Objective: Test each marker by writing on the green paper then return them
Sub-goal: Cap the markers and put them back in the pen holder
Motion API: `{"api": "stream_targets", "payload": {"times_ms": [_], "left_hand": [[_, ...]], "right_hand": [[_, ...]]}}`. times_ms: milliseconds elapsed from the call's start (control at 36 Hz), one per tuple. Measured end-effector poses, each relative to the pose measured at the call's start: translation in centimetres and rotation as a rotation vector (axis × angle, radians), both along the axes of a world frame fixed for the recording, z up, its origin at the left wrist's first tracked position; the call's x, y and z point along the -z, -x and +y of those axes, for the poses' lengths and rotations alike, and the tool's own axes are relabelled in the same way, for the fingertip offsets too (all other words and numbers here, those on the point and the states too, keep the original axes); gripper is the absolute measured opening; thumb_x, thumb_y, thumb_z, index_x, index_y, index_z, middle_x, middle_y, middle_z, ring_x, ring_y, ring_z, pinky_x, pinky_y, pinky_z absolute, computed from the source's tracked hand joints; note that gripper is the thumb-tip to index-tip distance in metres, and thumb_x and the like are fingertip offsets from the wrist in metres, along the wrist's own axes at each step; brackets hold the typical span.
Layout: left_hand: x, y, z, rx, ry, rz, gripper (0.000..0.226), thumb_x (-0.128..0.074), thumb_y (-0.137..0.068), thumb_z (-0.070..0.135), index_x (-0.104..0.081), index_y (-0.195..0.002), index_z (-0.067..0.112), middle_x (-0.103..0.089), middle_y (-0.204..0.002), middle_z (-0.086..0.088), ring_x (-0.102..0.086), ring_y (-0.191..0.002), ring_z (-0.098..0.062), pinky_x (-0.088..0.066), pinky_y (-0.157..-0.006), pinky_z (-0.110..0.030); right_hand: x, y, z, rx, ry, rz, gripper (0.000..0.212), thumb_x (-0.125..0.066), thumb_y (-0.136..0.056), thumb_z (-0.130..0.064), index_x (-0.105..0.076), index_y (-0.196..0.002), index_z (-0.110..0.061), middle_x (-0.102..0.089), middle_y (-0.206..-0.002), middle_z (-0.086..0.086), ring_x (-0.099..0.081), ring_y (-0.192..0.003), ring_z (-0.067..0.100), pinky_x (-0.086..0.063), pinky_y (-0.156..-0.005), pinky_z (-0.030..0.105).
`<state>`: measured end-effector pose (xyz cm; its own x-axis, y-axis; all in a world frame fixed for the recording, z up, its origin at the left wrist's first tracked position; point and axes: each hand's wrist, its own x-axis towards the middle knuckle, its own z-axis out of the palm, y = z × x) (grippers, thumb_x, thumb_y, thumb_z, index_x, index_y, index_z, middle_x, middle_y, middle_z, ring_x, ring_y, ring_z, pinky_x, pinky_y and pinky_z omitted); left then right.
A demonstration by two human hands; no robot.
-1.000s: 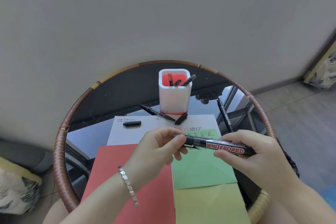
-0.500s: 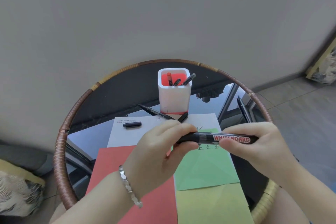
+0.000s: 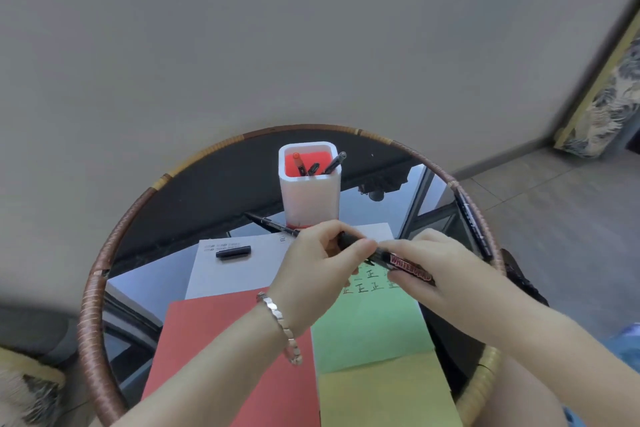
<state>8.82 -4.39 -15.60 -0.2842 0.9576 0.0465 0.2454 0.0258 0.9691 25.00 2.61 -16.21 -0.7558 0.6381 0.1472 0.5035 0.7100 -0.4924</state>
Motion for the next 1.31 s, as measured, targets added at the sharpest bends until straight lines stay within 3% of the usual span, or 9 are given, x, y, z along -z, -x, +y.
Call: {"api": "stream_targets", "payload": {"times_ms": [111,194,250,444,667,833,1028,1167,1306], "left_hand": [[-0.2,-2.4,1.8,0.023,-0.054,0.072,0.010,-0.065,-0.082,0.023,-0.065,-0.079,0.013,-0.059,-0.064,0.001,-0.052,-0.058,-0.012,-0.050,-0.059,-0.034],[0.6,-4.1,3.0,0.081,-0.017,0.168,0.005,-0.061,-0.084,0.030,-0.061,-0.087,0.026,-0.061,-0.075,0.005,-0.056,-0.063,-0.012,-0.049,-0.063,-0.032],[1.4,-4.9,3.6,0.101,0.017,0.214,0.006,-0.060,-0.085,0.030,-0.060,-0.091,0.028,-0.062,-0.079,0.006,-0.059,-0.067,-0.012,-0.053,-0.066,-0.032],[3.1,-4.7,3.9,0.049,0.042,0.316,0.018,-0.058,-0.086,0.014,-0.058,-0.079,0.031,-0.058,-0.072,0.008,-0.056,-0.069,-0.010,-0.052,-0.067,-0.029],[3.7,-1.0,2.4,-0.073,0.028,0.438,0.014,-0.056,-0.087,0.011,-0.059,-0.090,0.024,-0.058,-0.090,0.010,-0.053,-0.082,0.004,-0.038,-0.061,-0.007],[3.0,1.1,1.2,-0.185,0.046,0.510,0.016,-0.054,-0.087,0.009,-0.061,-0.098,0.020,-0.058,-0.096,0.007,-0.054,-0.084,-0.003,-0.041,-0.071,-0.017],[3.6,2.3,1.8,-0.272,0.082,0.771,0.019,-0.057,-0.086,0.015,-0.064,-0.104,0.012,-0.061,-0.101,0.001,-0.049,-0.104,-0.020,-0.041,-0.082,-0.028],[4.2,2.4,3.4,-0.248,0.067,1.144,0.023,-0.083,-0.057,0.017,-0.062,-0.055,0.008,-0.057,-0.053,-0.006,-0.054,-0.054,-0.028,-0.031,-0.048,-0.026],[4.7,2.1,4.3,-0.246,0.090,1.221,0.033,-0.089,-0.036,0.014,-0.057,-0.046,0.012,-0.051,-0.039,-0.001,-0.050,-0.042,-0.025,-0.025,-0.045,-0.024]], "right_hand": [[-0.3,-1.9,0.6,0.102,-0.015,0.056,0.024,-0.061,-0.085,-0.024,-0.062,-0.109,-0.026,-0.058,-0.088,-0.012,-0.047,-0.092,0.009,-0.040,-0.083,0.022],[-0.2,-4.8,2.7,0.318,-0.090,0.151,0.016,-0.065,-0.082,-0.015,-0.065,-0.097,-0.018,-0.060,-0.089,-0.006,-0.049,-0.088,0.012,-0.037,-0.073,0.014],[0.0,-7.0,4.9,0.506,-0.097,0.192,0.014,-0.065,-0.081,-0.011,-0.065,-0.095,-0.013,-0.060,-0.085,-0.001,-0.051,-0.082,0.016,-0.035,-0.068,0.022],[2.8,-12.8,11.4,0.880,-0.006,-0.097,0.040,-0.058,-0.086,-0.018,-0.053,-0.124,-0.006,-0.058,-0.119,0.018,-0.055,-0.105,0.035,-0.046,-0.080,0.039],[3.0,-7.0,10.2,0.713,0.008,-0.018,0.025,-0.055,-0.087,-0.024,-0.062,-0.109,-0.016,-0.064,-0.100,0.002,-0.056,-0.089,0.021,-0.042,-0.069,0.029],[3.7,-3.0,9.8,0.682,-0.034,-0.237,0.034,-0.050,-0.090,-0.024,-0.047,-0.123,-0.014,-0.054,-0.114,0.011,-0.055,-0.095,0.029,-0.041,-0.066,0.030],[3.5,-1.8,8.1,0.618,0.165,-0.038,0.036,-0.052,-0.089,-0.015,-0.050,-0.124,-0.011,-0.062,-0.102,0.010,-0.055,-0.078,0.021,-0.043,-0.060,0.024],[2.0,-2.0,5.2,0.454,0.153,0.090,0.032,-0.053,-0.088,-0.012,-0.056,-0.119,-0.012,-0.060,-0.079,0.011,-0.051,-0.068,0.014,-0.034,-0.055,0.010],[1.3,-3.0,3.5,0.413,0.193,0.125,0.031,-0.053,-0.087,-0.012,-0.056,-0.119,-0.014,-0.059,-0.082,0.003,-0.053,-0.070,0.008,-0.043,-0.057,0.008]]}}
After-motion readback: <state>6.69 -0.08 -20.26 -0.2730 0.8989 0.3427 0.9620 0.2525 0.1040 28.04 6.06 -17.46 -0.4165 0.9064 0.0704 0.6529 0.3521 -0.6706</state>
